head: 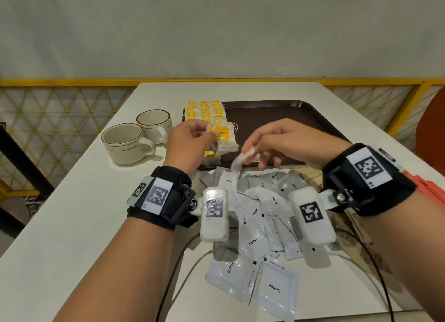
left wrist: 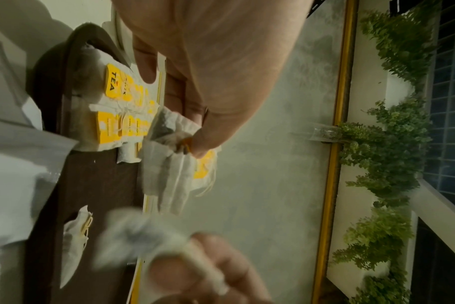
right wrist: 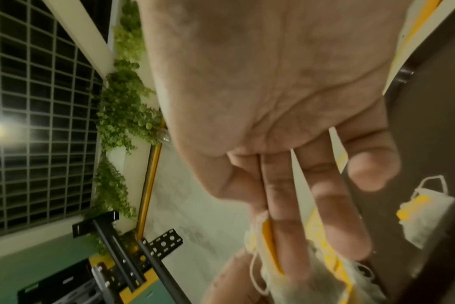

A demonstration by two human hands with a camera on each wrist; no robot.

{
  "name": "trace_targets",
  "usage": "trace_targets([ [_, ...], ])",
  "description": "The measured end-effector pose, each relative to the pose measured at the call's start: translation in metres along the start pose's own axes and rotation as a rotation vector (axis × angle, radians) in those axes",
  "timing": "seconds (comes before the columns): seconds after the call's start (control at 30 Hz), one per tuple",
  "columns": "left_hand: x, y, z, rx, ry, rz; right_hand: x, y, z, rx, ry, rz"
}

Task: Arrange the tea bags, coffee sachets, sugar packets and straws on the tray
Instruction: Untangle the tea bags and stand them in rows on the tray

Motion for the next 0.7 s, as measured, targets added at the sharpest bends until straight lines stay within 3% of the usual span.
trace_targets([
  [0.2,-0.001,-0.002,0.001,-0.023,-0.001,0.009,-0.01,0.011,0.004,0.089,0.126,0.12],
  [0.33,0.003,-0.008,0.006,-0.098,-0.005,0.026,-0.014,0.009,-0.003,0.142,0.157,0.041],
  [0.43,0.005,-0.015,0.01,-0.176,-0.008,0.026,-0.014,0.009,-0.012,0.262,0.165,-0.009],
  [0.7,0.003,-0.017,0.01,-0.207,0.038,0.077,-0.008,0.007,-0.028,0.39,0.155,-0.123],
])
Point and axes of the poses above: each hand's wrist, its own z-axis away from the middle knuckle, its own y-axis out of the back of the hand, x = y × z, the point moved 5 cm from there along -z, towards the middle knuckle, and after that the axes turned 12 degrees about z, right-handed, at the moved point
